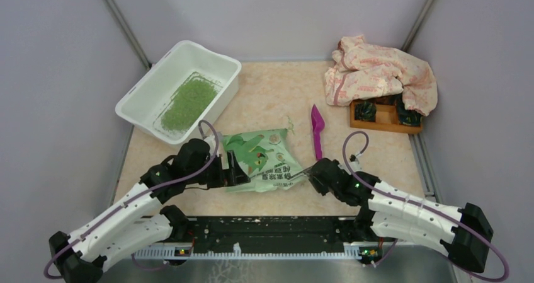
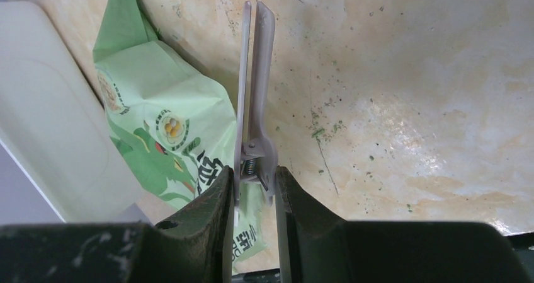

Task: Fill the litter box with clean litter
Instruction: Clamp the cat litter bag at the center of the board.

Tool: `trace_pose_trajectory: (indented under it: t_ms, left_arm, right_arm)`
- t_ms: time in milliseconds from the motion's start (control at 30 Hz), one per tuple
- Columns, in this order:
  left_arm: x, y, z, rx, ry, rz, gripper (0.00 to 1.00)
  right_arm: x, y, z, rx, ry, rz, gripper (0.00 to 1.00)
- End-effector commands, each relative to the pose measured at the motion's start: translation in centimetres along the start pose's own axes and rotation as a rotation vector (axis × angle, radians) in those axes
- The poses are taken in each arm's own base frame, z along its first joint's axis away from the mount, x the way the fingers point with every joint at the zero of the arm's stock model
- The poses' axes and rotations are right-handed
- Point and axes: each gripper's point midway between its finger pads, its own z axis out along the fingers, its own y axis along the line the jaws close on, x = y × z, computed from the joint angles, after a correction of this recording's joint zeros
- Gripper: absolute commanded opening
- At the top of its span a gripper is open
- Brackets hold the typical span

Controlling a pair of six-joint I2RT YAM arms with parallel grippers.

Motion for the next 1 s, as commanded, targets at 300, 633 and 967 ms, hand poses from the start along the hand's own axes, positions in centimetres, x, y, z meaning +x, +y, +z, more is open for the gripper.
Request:
trace_pose_trajectory:
  t_ms: [300,633,967]
  left_arm:
    - [4.2,0.2,-4.1,-0.178,0.194,-0.471,0.99]
    - [6.3,1.8,-4.2,-0.264,0.229,-0.651,0.99]
    - [6.9,6.3,-1.3,-0.438,0.147,-0.718,0.99]
  right_arm:
    - [0.3,1.3,-0.1,-0.071,0.007,0.013,0.0]
    - [0.2,0.7,0.0,-0.08,0.012,0.019,0.0]
    - [-0.1,0.6,-0.2,-0.095,0.008,0.017,0.0]
